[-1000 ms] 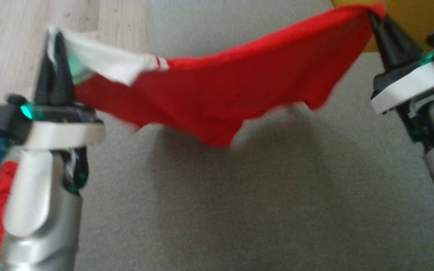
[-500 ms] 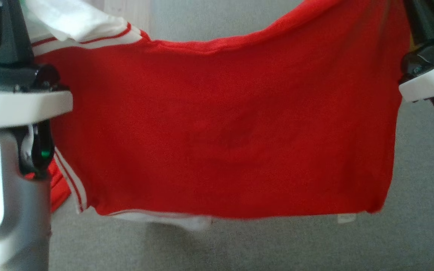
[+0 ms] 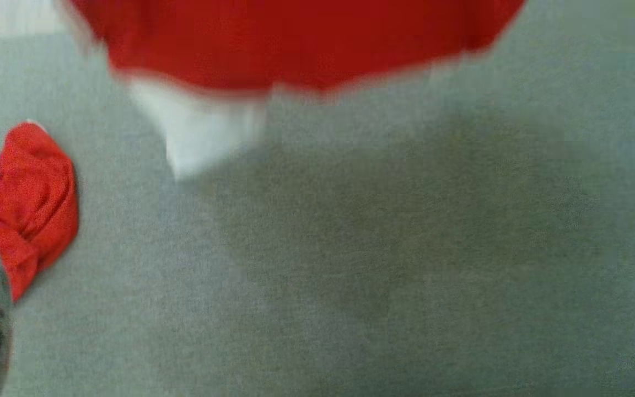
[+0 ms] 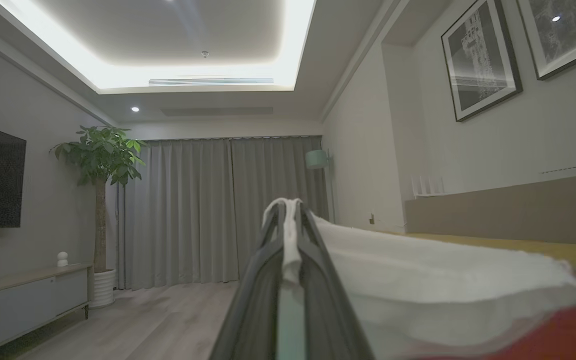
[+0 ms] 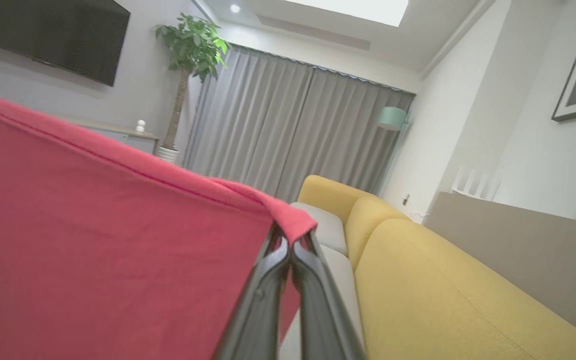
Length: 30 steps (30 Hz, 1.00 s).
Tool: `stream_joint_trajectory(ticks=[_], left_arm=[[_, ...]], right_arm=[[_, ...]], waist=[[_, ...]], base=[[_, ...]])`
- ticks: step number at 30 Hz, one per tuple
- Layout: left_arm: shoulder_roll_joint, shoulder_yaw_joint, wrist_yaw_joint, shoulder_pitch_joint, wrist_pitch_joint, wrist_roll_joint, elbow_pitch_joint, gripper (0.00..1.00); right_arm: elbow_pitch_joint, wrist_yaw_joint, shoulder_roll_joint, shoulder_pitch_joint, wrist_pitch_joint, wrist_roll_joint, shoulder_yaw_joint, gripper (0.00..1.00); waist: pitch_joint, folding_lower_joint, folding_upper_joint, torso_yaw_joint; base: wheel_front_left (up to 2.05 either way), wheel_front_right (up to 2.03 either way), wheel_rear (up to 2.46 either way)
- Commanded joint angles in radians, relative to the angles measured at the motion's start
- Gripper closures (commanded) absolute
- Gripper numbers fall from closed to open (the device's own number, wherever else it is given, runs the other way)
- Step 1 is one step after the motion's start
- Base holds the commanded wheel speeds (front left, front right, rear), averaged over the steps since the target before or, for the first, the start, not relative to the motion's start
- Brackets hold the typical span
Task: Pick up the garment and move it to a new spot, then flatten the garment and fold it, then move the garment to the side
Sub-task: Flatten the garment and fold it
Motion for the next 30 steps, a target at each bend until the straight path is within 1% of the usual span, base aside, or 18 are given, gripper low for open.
stream_joint_trajectory(ticks=[1, 5, 8, 12, 14, 17, 22, 23, 24, 30], left_arm=[[0.053, 0.016, -0.003, -0.054, -0.016, 0.009, -0.005, 1.00], [0.051, -0.002, -0.011, -0.188, -0.118, 0.020, 0.143, 1.00], [0.031, -0.017, -0.017, -0.216, -0.153, 0.009, 0.204, 1.00], [0.003, -0.054, -0.023, -0.153, -0.163, -0.005, 0.218, 1.00], [-0.008, -0.084, -0.024, -0.082, -0.164, -0.012, 0.193, 1.00], [-0.012, -0.134, -0.024, 0.049, -0.164, -0.035, 0.165, 1.00], [0.006, -0.216, -0.025, 0.281, -0.164, -0.065, 0.133, 1.00], [0.021, -0.252, -0.025, 0.366, -0.164, -0.074, 0.123, 1.00], [0.028, -0.273, -0.025, 0.407, -0.164, -0.079, 0.118, 1.00], [0.090, -0.419, -0.025, 0.593, -0.164, -0.101, 0.095, 1.00]], right_arm=[[0.006, 0.008, 0.017, -0.021, -0.020, -0.009, 0.004, 1.00], [0.198, 0.008, 0.045, -0.149, -0.134, -0.048, 0.012, 1.00], [0.314, 0.008, 0.061, -0.181, -0.198, -0.072, 0.010, 1.00], [0.431, 0.008, 0.076, -0.137, -0.231, -0.082, 0.023, 1.00], [0.476, 0.008, 0.079, -0.085, -0.235, -0.106, 0.077, 1.00], [0.524, 0.008, 0.084, 0.007, -0.239, -0.079, 0.130, 1.00], [0.548, 0.008, 0.076, 0.167, -0.219, 0.029, 0.244, 1.00], [0.529, 0.008, 0.056, 0.223, -0.193, 0.081, 0.306, 1.00], [0.514, 0.008, 0.044, 0.249, -0.180, 0.112, 0.334, 1.00], [0.388, 0.008, -0.058, 0.363, -0.083, 0.294, 0.511, 1.00]], waist=[[0.061, -0.0005, 0.0000, 0.027], [0.092, -0.0005, 0.0000, 0.044], [0.100, -0.0005, 0.0000, 0.056], [0.100, -0.0005, 0.0000, 0.068], [0.096, -0.0005, 0.0000, 0.073], [0.080, -0.0005, 0.0000, 0.084], [0.022, -0.0005, 0.0000, 0.095], [-0.008, -0.0005, 0.0000, 0.098], [-0.023, -0.0005, 0.0000, 0.099], [-0.108, -0.0005, 0.0000, 0.105]], base=[[0.00, 0.00, 0.00], [0.00, 0.00, 0.00], [0.00, 0.00, 0.00], [0.00, 0.00, 0.00], [0.00, 0.00, 0.00], [0.00, 0.00, 0.00], [0.00, 0.00, 0.00], [0.00, 0.00, 0.00], [0.00, 0.00, 0.00], [0.00, 0.00, 0.00]])
